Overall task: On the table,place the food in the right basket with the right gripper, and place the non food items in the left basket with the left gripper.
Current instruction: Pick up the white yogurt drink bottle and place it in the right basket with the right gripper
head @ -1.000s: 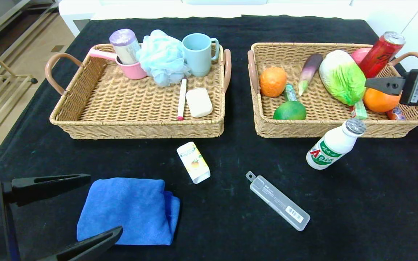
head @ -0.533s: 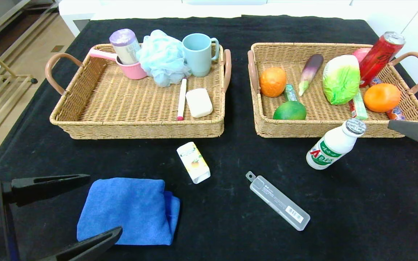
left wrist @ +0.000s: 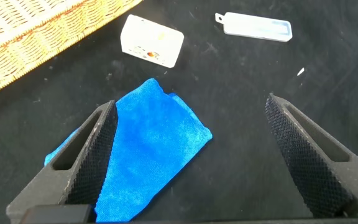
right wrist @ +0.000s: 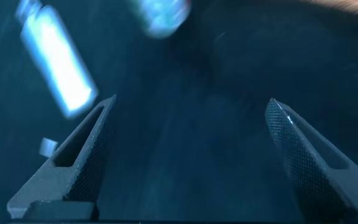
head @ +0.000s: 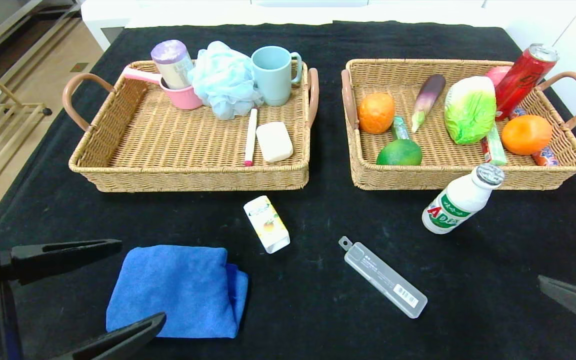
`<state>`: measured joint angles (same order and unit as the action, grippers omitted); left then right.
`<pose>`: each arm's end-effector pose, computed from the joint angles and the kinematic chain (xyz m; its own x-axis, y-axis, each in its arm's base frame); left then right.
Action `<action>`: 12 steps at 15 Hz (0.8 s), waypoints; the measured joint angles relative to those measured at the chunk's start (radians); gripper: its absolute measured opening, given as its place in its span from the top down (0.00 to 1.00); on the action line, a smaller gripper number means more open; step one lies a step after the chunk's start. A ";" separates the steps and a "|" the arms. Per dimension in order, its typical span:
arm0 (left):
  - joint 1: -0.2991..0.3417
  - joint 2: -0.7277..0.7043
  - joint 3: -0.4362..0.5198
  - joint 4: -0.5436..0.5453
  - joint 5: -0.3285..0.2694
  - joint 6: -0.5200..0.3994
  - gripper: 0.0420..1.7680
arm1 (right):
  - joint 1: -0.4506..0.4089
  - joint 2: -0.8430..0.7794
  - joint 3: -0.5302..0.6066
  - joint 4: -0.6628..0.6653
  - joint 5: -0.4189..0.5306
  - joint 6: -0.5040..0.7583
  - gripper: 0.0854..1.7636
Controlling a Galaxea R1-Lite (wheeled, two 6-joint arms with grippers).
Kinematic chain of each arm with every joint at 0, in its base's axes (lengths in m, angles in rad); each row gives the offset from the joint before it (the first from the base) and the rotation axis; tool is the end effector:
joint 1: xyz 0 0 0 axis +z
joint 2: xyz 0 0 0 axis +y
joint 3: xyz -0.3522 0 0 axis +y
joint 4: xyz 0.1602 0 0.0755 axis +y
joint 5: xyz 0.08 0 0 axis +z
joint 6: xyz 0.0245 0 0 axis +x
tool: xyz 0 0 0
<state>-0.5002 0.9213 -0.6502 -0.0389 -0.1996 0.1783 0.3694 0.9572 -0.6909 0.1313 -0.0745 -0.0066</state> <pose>0.0528 -0.0344 0.2864 0.7419 -0.6314 -0.2256 0.6651 0.7358 0.1277 0.0640 0.0228 0.2782 0.8843 0.2626 -0.3861 -0.2984 0.9538 -0.0349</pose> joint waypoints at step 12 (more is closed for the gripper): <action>0.000 0.001 0.002 -0.003 0.000 0.001 0.03 | 0.130 0.126 0.030 -0.247 0.008 -0.028 0.04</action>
<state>-0.5002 0.9226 -0.6479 -0.0421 -0.2000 0.1789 0.4998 1.0834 -0.6604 -0.1153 -0.0662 -0.0349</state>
